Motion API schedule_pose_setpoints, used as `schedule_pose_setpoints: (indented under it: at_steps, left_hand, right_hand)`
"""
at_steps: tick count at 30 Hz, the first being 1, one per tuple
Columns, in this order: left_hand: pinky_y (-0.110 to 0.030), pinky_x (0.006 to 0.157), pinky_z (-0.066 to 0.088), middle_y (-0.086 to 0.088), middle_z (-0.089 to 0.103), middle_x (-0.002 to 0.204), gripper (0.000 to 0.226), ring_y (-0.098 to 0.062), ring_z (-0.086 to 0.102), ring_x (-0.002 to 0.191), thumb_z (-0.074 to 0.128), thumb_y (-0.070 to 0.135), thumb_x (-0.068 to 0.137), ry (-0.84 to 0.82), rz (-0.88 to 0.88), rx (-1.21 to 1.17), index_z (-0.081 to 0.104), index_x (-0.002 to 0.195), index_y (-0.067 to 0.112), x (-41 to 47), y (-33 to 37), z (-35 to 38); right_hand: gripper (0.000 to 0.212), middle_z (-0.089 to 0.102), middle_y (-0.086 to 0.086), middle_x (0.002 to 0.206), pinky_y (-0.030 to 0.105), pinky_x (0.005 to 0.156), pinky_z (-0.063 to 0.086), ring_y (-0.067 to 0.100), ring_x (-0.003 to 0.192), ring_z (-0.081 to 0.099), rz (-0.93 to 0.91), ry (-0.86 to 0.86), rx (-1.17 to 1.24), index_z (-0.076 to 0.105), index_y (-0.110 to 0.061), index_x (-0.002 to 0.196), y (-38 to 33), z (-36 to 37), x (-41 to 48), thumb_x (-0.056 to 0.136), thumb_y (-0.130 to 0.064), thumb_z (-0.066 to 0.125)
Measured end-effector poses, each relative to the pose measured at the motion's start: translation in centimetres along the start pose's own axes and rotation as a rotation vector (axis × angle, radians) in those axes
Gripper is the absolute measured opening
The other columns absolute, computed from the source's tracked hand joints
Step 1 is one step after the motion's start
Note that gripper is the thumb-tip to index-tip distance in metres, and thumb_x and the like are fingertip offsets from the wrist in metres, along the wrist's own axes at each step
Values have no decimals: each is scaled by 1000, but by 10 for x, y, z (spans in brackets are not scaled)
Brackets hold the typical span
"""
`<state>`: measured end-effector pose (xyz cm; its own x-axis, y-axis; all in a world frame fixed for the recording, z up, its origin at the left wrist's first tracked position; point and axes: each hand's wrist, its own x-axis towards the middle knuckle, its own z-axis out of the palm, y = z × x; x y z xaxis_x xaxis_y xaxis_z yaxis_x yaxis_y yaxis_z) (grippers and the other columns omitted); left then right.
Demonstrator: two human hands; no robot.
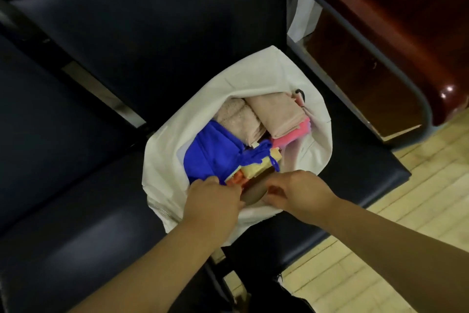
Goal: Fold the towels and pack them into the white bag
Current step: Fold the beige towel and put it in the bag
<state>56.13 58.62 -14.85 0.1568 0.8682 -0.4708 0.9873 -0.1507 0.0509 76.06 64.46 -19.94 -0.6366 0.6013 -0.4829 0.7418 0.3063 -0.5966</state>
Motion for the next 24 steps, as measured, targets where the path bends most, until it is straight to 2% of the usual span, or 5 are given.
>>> schedule_pose_setpoints:
  at_steps: [1, 5, 9, 18, 24]
  left_hand:
    - [-35, 73, 34, -1, 66, 82, 29, -23, 59, 93, 64, 54, 91, 7, -24, -3, 63, 99, 25, -4, -2, 5]
    - [-31, 63, 33, 10, 55, 54, 37, -17, 57, 69, 90, 55, 58, -48, -36, -120, 66, 74, 31, -11, -9, 16]
    - [-30, 89, 38, 19, 68, 83, 30, 0, 54, 94, 71, 48, 88, 13, -137, -518, 60, 116, 41, -16, -19, 8]
    - [-20, 81, 53, 23, 71, 89, 27, 0, 67, 87, 76, 35, 87, -105, -195, -969, 60, 108, 43, -22, -34, -17]
    - [-25, 84, 55, 19, 72, 88, 32, -3, 67, 88, 78, 31, 87, -160, -187, -1048, 59, 108, 46, -25, -43, -34]
  right_hand:
    - [29, 69, -22, 103, 28, 83, 53, 4, 93, 63, 10, -16, -10, 64, -46, 112, 1, -2, 4, 92, -60, 48]
    - [22, 69, -14, 97, 30, 80, 51, 9, 86, 60, -13, -7, -1, 66, -39, 113, -4, -5, 10, 96, -52, 58]
    - [27, 67, -19, 105, 28, 85, 50, 4, 93, 59, -22, -60, 68, 63, -40, 118, -7, -10, 12, 95, -55, 59]
    - [35, 58, -34, 105, 4, 81, 38, -17, 94, 52, -110, -103, 185, 61, -43, 127, -22, -31, 21, 93, -45, 69]
    - [36, 61, -26, 116, 19, 89, 51, -5, 108, 56, -91, -186, 262, 59, -45, 126, -35, -55, 20, 92, -42, 70]
